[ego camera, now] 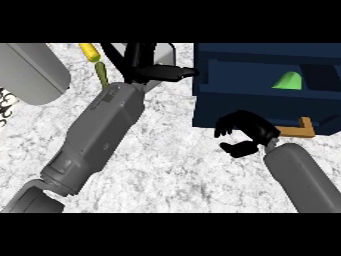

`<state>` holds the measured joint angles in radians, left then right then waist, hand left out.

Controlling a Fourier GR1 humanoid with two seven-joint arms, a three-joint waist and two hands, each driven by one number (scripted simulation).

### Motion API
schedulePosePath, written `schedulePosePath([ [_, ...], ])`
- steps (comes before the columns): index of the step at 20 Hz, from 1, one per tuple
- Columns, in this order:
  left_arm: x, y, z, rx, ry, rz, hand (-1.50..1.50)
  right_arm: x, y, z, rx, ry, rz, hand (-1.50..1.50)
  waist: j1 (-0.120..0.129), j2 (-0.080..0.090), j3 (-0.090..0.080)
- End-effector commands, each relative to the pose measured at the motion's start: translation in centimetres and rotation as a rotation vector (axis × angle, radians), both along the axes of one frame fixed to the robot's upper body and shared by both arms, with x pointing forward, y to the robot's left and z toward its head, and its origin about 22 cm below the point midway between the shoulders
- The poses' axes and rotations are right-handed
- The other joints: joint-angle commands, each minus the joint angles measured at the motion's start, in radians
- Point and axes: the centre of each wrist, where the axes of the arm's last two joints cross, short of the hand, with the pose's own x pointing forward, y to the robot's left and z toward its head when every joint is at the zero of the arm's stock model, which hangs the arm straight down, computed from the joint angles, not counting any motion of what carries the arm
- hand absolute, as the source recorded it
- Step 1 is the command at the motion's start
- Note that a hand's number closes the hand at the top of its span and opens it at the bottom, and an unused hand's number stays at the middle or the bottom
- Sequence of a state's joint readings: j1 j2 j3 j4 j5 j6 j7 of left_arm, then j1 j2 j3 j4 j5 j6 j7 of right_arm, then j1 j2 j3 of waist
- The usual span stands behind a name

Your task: Pick up the cup, place it into the drawer and close the drawer

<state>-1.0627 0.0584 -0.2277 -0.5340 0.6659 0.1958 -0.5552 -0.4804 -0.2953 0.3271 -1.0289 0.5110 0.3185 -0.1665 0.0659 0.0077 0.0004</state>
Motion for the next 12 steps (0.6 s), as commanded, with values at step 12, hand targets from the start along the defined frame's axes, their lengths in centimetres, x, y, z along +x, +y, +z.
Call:
schedulePosePath([
  [12, -1.6, 5.6, -2.5, -0.013, 0.003, -0.046, -1.50, 9.0, -6.5, 7.2, 0.163, -0.246, -0.262, 1.50, 0.096, 0.023, 0.005],
])
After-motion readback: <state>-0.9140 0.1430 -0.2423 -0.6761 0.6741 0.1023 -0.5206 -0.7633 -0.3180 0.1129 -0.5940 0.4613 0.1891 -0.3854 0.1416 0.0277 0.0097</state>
